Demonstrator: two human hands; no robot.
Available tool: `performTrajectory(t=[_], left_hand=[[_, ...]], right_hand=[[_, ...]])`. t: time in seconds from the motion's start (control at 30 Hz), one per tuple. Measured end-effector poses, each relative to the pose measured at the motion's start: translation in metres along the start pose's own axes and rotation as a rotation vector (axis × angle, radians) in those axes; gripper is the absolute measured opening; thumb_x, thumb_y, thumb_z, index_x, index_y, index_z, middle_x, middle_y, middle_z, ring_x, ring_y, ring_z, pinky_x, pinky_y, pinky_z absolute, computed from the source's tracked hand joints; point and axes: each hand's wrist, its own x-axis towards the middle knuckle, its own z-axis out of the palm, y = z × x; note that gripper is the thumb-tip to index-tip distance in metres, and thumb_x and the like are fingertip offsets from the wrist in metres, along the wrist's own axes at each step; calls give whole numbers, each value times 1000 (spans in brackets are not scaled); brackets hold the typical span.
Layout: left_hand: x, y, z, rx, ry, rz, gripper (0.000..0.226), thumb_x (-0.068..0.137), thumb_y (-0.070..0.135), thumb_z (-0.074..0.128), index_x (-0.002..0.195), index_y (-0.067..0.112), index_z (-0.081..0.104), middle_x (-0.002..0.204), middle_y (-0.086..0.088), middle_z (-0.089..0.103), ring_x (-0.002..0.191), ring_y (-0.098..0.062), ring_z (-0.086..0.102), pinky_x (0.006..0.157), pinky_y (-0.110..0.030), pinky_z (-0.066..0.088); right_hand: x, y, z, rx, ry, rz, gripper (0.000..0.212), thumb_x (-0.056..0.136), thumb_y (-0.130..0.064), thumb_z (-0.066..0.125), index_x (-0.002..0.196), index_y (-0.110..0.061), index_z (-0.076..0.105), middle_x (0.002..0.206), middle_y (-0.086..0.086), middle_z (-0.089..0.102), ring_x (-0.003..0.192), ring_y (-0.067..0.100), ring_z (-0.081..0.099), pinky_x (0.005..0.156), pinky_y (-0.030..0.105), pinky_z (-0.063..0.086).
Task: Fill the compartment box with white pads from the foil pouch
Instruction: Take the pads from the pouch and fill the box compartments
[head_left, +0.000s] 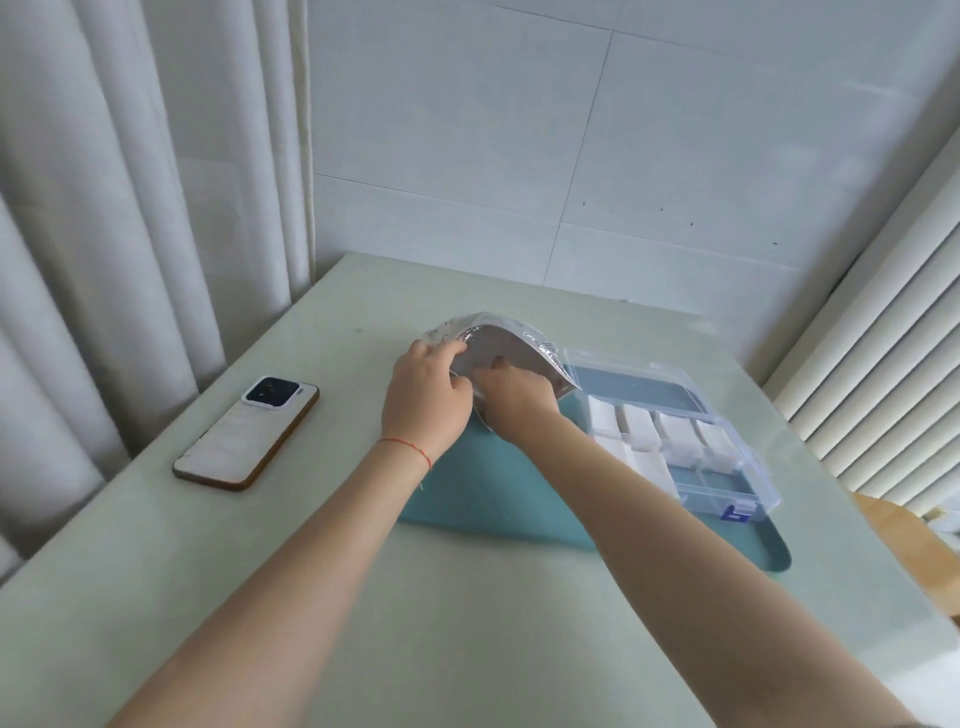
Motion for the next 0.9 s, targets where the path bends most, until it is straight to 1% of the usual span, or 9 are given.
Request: performTrajectory(t=[0.23, 0.33, 0.4, 0.47, 0.53, 0.6, 0.7, 0.8, 0.9], left_hand=[[1, -1, 2, -63, 9, -4, 48, 85, 2, 49, 129, 16, 61, 117, -9, 56, 111, -30, 52, 91, -33, 41], [1, -4, 1, -68, 9, 4, 47, 85, 3, 49, 129, 16, 61, 118, -10, 56, 111, -30, 52, 92, -33, 41], [2, -5, 1, -70, 9, 9, 47, 86, 4, 49, 130, 17, 61, 119, -9, 55, 112, -29, 52, 93, -33, 40], [3, -5, 1, -69, 7, 7, 47, 87, 5, 49, 130, 19, 60, 120, -8, 55, 113, -29, 51, 94, -33, 40], [2, -4, 1, -48, 19, -6, 44, 88, 7, 49, 128, 20, 62, 117, -9, 53, 114, -29, 49, 94, -35, 42], [1, -3, 1, -16, 88, 6, 36, 88, 10, 51, 118, 19, 68, 111, -11, 51, 112, -31, 47, 94, -38, 43], [-3, 8, -2, -149, 181, 50, 24, 85, 18, 53, 98, 18, 74, 100, -6, 52, 96, -20, 54, 88, -29, 46], [-10, 33, -12, -424, -30, 41, 12, 91, 25, 63, 85, 20, 72, 78, 4, 61, 67, 2, 55, 67, -10, 42], [-19, 50, -14, -667, -310, -38, 16, 92, 22, 66, 78, 15, 70, 61, 0, 60, 52, -8, 54, 57, -16, 44]], right_hand=[[10, -6, 5, 20, -49, 23, 29, 96, -9, 48, 122, -16, 59, 117, 8, 60, 102, 32, 63, 69, 33, 43], [8, -2, 0, 120, -39, 59, 23, 98, -20, 44, 105, -11, 64, 107, 9, 64, 94, 32, 62, 69, 31, 43], [1, 1, -9, 234, -24, 105, 37, 100, -36, 38, 91, -9, 63, 94, 11, 65, 84, 32, 61, 65, 29, 41], [-7, 8, -21, 334, -20, 140, 33, 98, -31, 40, 89, -9, 62, 88, 13, 66, 79, 31, 60, 61, 28, 38], [-16, 18, -32, 552, -12, 185, 17, 92, -15, 48, 93, -8, 64, 78, 9, 67, 72, 27, 62, 59, 26, 43], [-29, 29, -39, 899, -13, 229, 9, 88, -10, 58, 90, -6, 65, 63, 2, 67, 57, 21, 63, 58, 22, 50], [-45, 49, -44, 1293, -71, 189, 16, 87, -7, 66, 98, 5, 67, 71, 9, 68, 57, 20, 61, 62, 29, 54], [-60, 57, -53, 1465, -253, 83, 13, 90, -4, 65, 100, 5, 67, 74, 10, 65, 57, 16, 58, 55, 24, 50], [-71, 59, -53, 1425, -446, -31, 8, 92, -8, 64, 98, -4, 68, 76, 7, 62, 58, 13, 55, 56, 21, 47]])
